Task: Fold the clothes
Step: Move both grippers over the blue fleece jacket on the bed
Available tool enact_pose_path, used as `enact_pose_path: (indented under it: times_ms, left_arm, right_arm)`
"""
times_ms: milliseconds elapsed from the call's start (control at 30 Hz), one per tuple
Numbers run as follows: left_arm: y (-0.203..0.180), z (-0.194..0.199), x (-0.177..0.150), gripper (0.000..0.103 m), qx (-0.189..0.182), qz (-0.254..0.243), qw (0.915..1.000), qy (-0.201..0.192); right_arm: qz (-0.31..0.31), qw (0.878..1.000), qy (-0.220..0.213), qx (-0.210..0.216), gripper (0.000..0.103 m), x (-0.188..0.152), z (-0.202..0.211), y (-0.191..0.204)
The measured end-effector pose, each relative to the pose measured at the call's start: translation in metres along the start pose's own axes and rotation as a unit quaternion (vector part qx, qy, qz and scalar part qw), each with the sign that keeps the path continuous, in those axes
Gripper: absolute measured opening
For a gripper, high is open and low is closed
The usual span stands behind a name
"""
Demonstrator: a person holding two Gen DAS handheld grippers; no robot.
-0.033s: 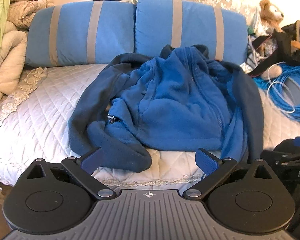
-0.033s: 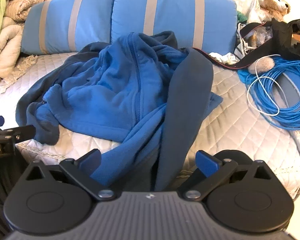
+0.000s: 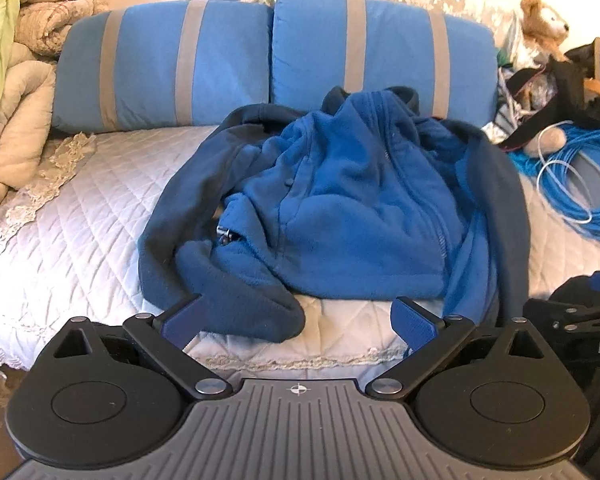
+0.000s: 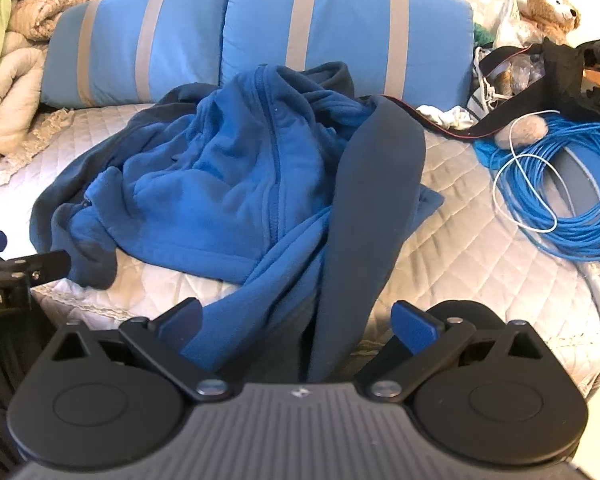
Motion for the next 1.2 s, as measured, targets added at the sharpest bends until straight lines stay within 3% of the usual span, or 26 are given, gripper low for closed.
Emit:
enact_pose_path:
  times_ms: [133, 233, 367, 567, 1000, 1200]
  left_arm:
    - [0.013, 0.004, -0.002, 0.1, -0.016, 0.021, 0.9996, -0.004]
    - [0.005, -0.003, -0.012, 0.1, 0.01, -0.012, 0.9999, 0.002]
    - [-0.002, -0.009, -0.009, 0.1, 0.015, -0.016, 0.9995, 0.024]
    - [-0.005, -0.01, -0.011, 0.1, 0.013, -0.02, 0.9993, 0.027]
    - [-0.016, -0.011, 0.0, 0.1, -0.034, 0.002, 0.9993, 0.017]
    - [-0.016, -0.014, 0.031, 0.1, -0.048, 0.019, 0.9986, -0.001]
  right_arm:
    - [0.006, 1.0, 0.005, -0.001, 0.103, -0.002, -0.002, 0.001]
    - [0.01, 1.0, 0.01, -0.002, 0.103, -0.004, -0.003, 0.002]
    - [0.013, 1.0, 0.013, -0.004, 0.103, -0.006, -0.004, 0.002]
    - [0.017, 1.0, 0.021, -0.006, 0.103, -0.007, -0.008, 0.004]
    - [0.016, 1.0, 0.018, -0.002, 0.103, 0.002, -0.014, 0.004]
    - [0.0, 1.0, 0.012, 0.003, 0.103, 0.027, -0.019, -0.01]
Point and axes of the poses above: each gripper's, at about its wrist camera, not at the fingertips, and z roughly against the way its jaws point, y to its left, x to its top, the point moved 9 cm from there along -z, roughly the way its jaws point, and after that the axes turned 11 degrees about -y, right-handed, at the moved point
